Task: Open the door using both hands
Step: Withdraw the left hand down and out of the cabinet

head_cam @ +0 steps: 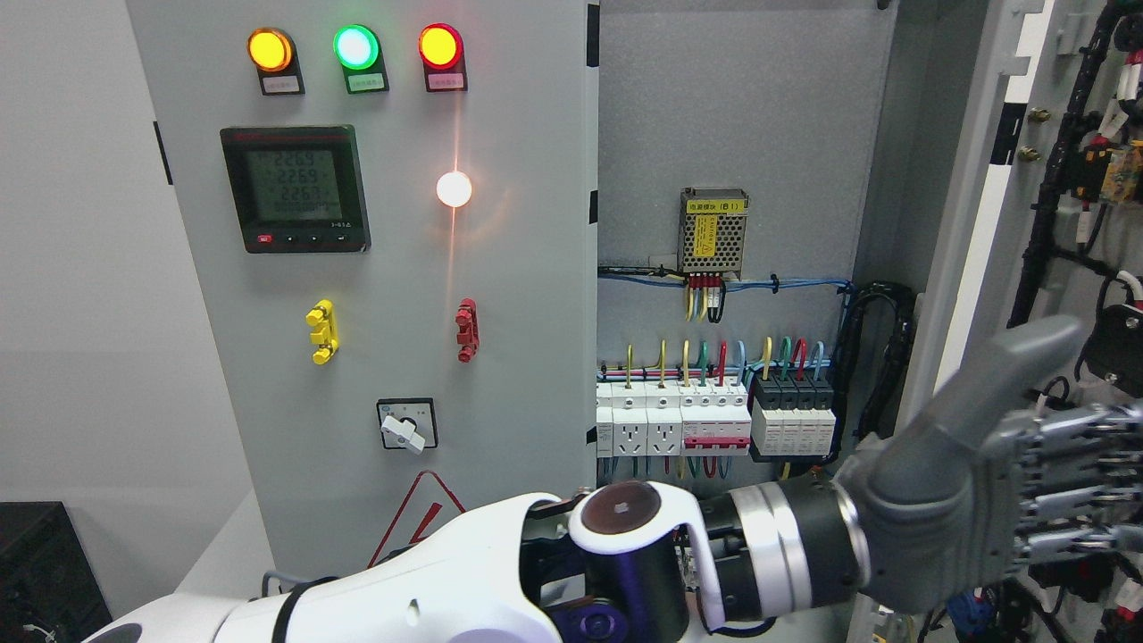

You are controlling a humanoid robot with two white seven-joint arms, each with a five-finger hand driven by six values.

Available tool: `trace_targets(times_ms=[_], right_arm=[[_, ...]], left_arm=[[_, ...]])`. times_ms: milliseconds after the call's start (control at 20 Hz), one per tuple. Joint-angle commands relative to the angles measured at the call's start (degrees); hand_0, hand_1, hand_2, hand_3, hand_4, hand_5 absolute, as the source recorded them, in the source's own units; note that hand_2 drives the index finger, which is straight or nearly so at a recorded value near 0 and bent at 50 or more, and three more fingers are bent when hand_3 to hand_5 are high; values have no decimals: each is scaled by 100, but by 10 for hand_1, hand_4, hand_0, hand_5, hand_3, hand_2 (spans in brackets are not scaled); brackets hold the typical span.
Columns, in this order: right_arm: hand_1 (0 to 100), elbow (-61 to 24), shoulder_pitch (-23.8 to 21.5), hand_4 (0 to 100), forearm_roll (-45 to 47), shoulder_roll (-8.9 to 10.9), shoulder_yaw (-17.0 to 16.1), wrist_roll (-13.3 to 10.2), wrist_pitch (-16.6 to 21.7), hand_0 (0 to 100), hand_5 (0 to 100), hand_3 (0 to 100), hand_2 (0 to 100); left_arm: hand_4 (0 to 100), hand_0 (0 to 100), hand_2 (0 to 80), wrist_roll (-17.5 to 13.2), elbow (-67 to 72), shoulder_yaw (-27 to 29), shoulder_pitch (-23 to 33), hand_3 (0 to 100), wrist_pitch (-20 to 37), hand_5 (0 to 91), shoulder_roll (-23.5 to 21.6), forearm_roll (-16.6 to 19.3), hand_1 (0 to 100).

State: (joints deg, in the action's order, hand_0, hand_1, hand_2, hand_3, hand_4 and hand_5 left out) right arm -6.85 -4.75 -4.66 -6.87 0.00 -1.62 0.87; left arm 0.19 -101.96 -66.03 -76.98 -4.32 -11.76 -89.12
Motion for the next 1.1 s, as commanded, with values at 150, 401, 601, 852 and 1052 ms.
trace_targets(times_ms=[150, 401, 601, 852, 1052], right_arm=[[0, 0, 0, 0, 0, 1, -9, -5, 1, 192, 0, 0, 0], [0, 0, 0, 0, 0, 1, -9, -5, 1, 192, 0, 0, 0], [0, 0, 0, 0, 0, 1, -9, -5, 1, 192, 0, 0, 0], [0, 0, 0, 0, 0, 1, -9, -5, 1, 192, 0, 0, 0], [0, 0, 0, 0, 0, 1, -9, -5, 1, 192, 0, 0, 0]], left_arm=[[0, 0, 0, -1, -1160, 950, 1184, 0, -68, 0, -1979, 9, 0], [0, 0, 0, -1, -1169, 1021, 2045, 0, -174, 0, -2365, 17, 0], [0, 0, 0, -1, -1151, 1021, 2766, 0, -122, 0, -2682, 26, 0], [0, 0, 0, 8, -1020, 1056, 3837, 0, -113, 0, -2937, 44, 0], [0, 0, 0, -10, -677, 1329, 4857, 0, -139, 0, -2894, 683, 0]])
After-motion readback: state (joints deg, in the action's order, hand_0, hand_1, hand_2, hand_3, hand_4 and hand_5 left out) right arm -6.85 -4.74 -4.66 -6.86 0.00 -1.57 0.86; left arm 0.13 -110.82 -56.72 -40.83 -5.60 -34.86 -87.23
